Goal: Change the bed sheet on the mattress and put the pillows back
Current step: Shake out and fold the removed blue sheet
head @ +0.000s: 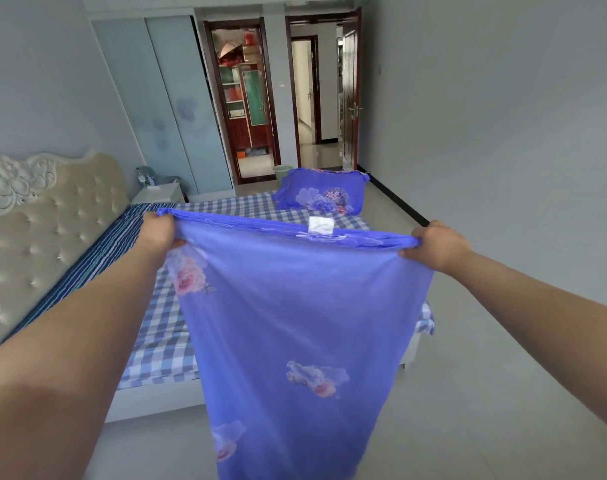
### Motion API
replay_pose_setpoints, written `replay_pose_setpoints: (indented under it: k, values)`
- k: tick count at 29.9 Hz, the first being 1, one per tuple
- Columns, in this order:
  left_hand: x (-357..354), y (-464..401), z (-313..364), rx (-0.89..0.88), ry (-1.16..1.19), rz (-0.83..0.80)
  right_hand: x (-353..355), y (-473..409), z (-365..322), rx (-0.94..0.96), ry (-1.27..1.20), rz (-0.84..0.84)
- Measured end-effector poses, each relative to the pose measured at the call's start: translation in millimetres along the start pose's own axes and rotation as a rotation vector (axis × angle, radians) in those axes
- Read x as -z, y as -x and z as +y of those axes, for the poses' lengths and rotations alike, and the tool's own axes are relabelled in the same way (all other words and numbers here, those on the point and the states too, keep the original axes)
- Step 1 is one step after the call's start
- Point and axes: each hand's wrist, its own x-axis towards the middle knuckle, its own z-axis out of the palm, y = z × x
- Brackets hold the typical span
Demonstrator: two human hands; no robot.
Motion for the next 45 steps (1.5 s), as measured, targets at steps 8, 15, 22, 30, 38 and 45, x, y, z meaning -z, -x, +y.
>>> replay_pose_setpoints:
  k: [8,15,22,30,38,45]
  values:
    - [24,34,14,0.232,-0.099,-0.401,12,1,-23,-0.146,-0.793,0.122]
    - [41,56,5,0.069,-0.835,-0.777,10,25,-36,0.143,-0.447,0.041]
    - [14,80,1,-0.547,-0.722,0.214,33,28,-50,0.173,0.265,0.303]
    - [-9,108,-27,-0.381,-0.947,-0.417,2,41,-71,0.115,0.057,-0.08]
    - [18,79,17,-0.357,-0.753,0.043,20,2,-60,0.013,0.112,-0.039]
    - [39,-2,39,0.071,0.07,-0.171,61,-61,-116,0.082,-0.248,0.044]
